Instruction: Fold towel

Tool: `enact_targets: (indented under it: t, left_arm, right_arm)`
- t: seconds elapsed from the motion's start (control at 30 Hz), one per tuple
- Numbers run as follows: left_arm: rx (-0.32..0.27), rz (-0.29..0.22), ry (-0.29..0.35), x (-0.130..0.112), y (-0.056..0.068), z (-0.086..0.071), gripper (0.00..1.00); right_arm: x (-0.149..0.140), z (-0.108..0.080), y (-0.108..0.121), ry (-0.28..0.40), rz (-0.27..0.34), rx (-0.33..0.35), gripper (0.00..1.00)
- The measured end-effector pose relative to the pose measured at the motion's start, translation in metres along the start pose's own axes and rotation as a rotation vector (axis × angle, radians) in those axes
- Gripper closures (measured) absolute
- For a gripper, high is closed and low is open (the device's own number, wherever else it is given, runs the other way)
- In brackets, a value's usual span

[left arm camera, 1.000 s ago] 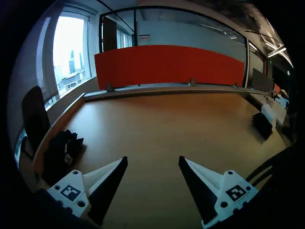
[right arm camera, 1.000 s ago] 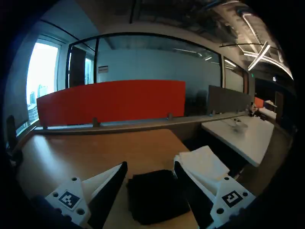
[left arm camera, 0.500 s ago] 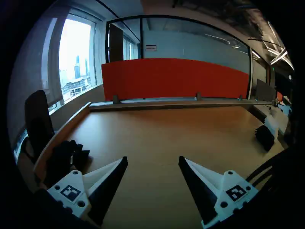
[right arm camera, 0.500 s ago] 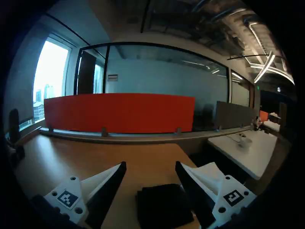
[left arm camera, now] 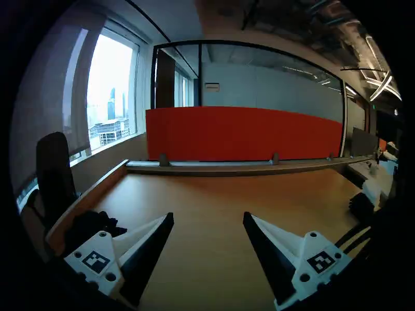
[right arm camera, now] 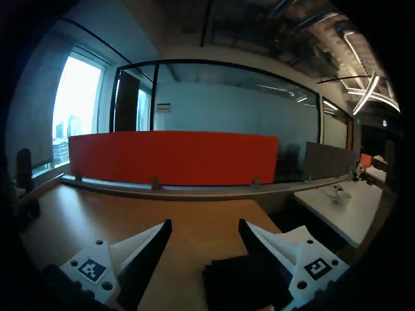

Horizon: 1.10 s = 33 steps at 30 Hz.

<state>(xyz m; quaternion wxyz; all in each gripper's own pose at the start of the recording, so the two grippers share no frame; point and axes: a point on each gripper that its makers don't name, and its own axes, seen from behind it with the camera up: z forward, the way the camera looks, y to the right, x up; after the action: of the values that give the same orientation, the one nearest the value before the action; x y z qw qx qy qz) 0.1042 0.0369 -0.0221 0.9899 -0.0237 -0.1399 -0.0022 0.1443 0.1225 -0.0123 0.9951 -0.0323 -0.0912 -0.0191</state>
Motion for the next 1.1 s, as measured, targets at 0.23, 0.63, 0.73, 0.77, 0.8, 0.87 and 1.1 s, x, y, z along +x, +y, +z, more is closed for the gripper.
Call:
enact_targets:
  t: [0.23, 0.63, 0.73, 0.77, 0.8, 0.87, 1.1]
  left_arm:
    - [0.007, 0.000, 0.037, 0.016, -0.006, 0.003, 0.00]
    - [0.019, -0.013, 0.098, 0.039, -0.017, 0.005, 0.00]
    - [0.019, -0.013, 0.109, 0.044, -0.020, 0.004, 0.00]
    - [0.020, -0.013, 0.112, 0.046, -0.021, 0.004, 0.00]
    - [0.021, -0.013, 0.115, 0.048, -0.022, 0.004, 0.00]
    - [0.019, -0.015, 0.121, 0.050, -0.023, 0.003, 0.00]
    - [0.022, -0.011, 0.139, 0.056, -0.028, 0.003, 0.00]
  right_arm:
    - [0.019, 0.003, -0.034, 0.029, -0.001, 0.050, 0.00]
    - [0.043, 0.006, -0.087, 0.065, 0.017, 0.121, 0.00]
    - [0.045, 0.007, -0.099, 0.069, 0.024, 0.137, 0.00]
    - [0.046, 0.007, -0.104, 0.070, 0.027, 0.143, 0.00]
    - [0.047, 0.007, -0.108, 0.072, 0.030, 0.148, 0.00]
    - [0.047, 0.007, -0.117, 0.072, 0.041, 0.161, 0.00]
    - [0.052, 0.010, -0.131, 0.084, 0.051, 0.178, 0.00]
